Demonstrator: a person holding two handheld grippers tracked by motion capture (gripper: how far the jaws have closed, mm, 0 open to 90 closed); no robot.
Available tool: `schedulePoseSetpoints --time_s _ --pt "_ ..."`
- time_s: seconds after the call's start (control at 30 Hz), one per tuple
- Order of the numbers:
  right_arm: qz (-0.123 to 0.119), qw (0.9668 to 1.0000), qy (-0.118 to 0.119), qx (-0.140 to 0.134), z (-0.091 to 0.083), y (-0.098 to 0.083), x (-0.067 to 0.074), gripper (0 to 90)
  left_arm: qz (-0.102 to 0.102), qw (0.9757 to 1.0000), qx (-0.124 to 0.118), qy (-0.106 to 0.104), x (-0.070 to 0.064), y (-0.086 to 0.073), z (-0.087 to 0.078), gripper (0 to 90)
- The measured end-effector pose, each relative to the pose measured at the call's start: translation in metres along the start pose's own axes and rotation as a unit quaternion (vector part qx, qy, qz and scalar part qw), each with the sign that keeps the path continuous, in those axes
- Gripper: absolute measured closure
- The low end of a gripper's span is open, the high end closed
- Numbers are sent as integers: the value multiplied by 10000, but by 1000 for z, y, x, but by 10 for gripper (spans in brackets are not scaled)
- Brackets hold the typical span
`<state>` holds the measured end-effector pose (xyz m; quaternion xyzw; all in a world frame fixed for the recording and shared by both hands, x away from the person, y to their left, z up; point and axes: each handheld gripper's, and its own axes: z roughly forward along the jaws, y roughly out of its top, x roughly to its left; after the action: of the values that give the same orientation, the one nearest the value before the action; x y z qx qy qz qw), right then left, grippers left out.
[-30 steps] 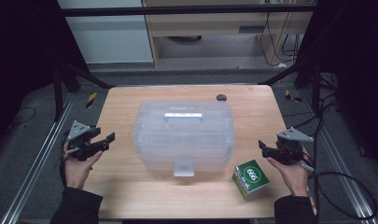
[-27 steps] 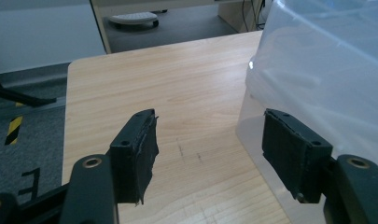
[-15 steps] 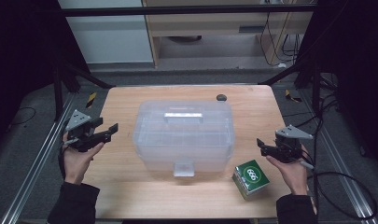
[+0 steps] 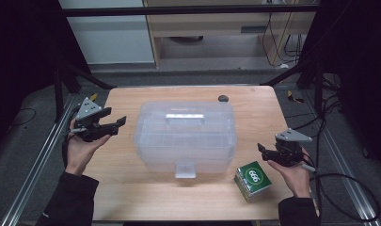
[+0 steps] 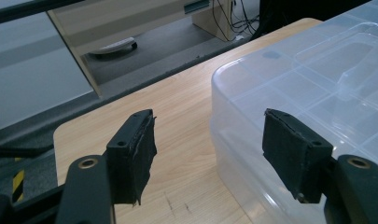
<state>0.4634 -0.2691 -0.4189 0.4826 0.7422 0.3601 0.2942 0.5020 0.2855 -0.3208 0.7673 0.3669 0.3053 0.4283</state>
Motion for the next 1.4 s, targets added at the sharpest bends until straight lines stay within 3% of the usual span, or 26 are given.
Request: schedulePoseSetpoints --time_s 0.2,0.4,0.5,0.6,0.7,0.8,0.83,0.87,0.93,0.97,1.0,1.03,1.07,1.1,1.2,1.23,1.4 --pt "81 9999 23 56 1 -3 -1 287 262 9997 14 9 -6 13 -1 336" --pt "-29 9999 40 90 4 -4 1 288 493 9988 46 -30 -10 23 -3 341" --pt "-37 9999 51 80 3 -3 1 287 741 9971 95 -135 -13 31 -4 346" --pt "-62 9999 55 83 3 -3 1 283 823 9963 148 -205 -15 36 -4 349" --pt "-54 10000 59 49 2 -3 1 280 1169 9923 145 -386 -19 48 -1 353" --pt "-68 9999 59 72 2 -3 1 279 1157 9922 200 -425 -25 51 -1 360" --pt "-94 9999 59 60 3 -3 2 278 1351 9893 216 -505 -30 56 2 362" --pt "-94 9999 59 60 3 -3 2 278 1351 9893 216 -505 -30 56 2 365" --pt "-117 9999 62 65 3 -3 2 277 1508 9869 250 -511 -34 59 5 365" --pt "-107 9999 72 60 3 -4 2 273 1659 9843 319 -520 -39 61 7 365" --pt "-107 9999 72 60 3 -4 2 273 1659 9843 319 -520 -39 61 7 365" --pt "-129 9999 60 64 3 -4 1 272 1786 9817 339 -558 -45 62 10 365" --pt "-138 9999 51 63 4 -5 1 270 1786 9817 339 -558 -45 62 10 365" --pt "-129 9999 44 70 4 -5 1 271 1905 9790 351 -634 -48 63 11 365" --pt "-132 9999 33 90 4 -6 1 270 1950 9775 368 -712 -52 62 12 364" --pt "-185 9997 42 134 5 -7 2 265 2051 9750 418 -748 -55 62 13 364" --pt "-183 9997 45 124 6 -7 2 266 2122 9726 444 -843 -60 64 16 362"
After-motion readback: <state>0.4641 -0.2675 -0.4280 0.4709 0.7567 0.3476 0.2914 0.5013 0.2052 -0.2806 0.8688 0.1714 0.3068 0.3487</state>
